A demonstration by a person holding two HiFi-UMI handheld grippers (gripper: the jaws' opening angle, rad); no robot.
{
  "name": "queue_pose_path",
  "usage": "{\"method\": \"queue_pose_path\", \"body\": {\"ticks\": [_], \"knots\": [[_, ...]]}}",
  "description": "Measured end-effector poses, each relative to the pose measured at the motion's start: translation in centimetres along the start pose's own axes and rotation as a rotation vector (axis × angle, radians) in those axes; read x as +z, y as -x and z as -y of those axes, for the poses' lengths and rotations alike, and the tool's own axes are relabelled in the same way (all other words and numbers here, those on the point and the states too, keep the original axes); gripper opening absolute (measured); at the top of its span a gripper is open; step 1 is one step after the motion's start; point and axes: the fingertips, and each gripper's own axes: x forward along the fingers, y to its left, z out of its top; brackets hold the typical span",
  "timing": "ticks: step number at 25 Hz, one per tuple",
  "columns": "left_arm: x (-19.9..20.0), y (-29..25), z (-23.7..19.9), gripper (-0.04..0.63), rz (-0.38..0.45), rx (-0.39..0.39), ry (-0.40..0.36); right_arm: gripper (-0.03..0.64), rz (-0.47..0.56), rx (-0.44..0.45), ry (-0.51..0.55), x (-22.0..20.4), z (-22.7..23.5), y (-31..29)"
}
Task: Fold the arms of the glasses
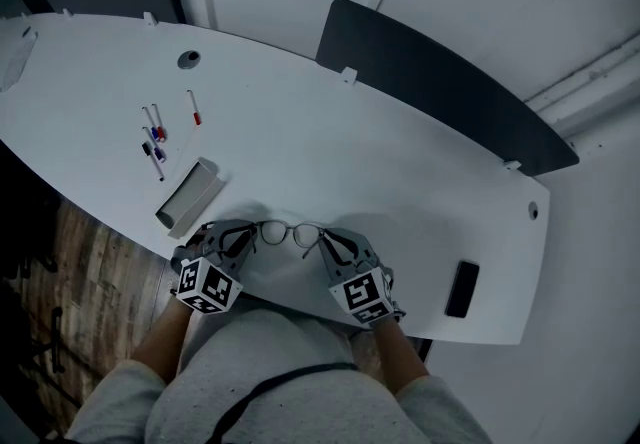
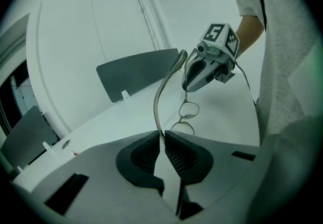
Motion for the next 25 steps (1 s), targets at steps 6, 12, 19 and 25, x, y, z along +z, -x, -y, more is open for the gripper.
{"method": "queue_pose_path", "body": {"ticks": [6,12,19,25], "knots": [[-0.1,-0.2,-0.2,0.041,0.001,-0.009,0.021,0.040,-0.026,-0.006,0.008,-0.2,0.0,-0.4],[-0.1,-0.2,-0.5,0.041,0.003,-0.007,0.027,0.040,-0.049,-0.010,0.054,-0.2,0.0,-0.9],[-0.2,-0.1,-0.7,0.041,0.008,-0.003,0.038,0.040,-0.097,-0.023,0.194,-0.2,-0.3,-1.4],[-0.3,0.1,-0.7,0.041,0.009,-0.009,0.040,0.040,-0.131,-0.014,0.320,0.1,-0.9,-2.1]]}}
